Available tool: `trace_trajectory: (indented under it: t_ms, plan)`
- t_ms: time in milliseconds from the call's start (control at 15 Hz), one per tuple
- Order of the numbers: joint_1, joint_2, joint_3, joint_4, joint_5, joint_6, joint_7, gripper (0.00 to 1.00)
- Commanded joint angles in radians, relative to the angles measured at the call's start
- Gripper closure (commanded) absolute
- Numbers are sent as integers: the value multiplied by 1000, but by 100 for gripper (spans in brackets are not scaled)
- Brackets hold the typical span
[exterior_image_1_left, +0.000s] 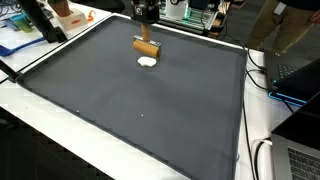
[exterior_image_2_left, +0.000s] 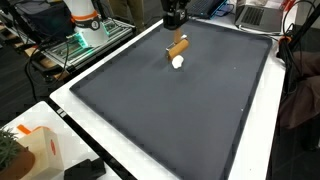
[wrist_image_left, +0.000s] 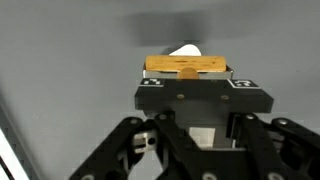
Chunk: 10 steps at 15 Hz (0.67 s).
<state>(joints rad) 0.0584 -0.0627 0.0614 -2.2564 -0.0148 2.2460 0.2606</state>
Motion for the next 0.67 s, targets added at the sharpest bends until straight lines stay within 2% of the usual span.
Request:
trace_trajectory:
  t_ms: [0, 333, 600]
  plan:
    - [-8, 65, -1, 24, -20, 22, 38, 77]
    - [-3, 135, -9, 54, -48, 29, 58, 77]
    - [-1, 171, -13, 77, -72, -21, 76, 77]
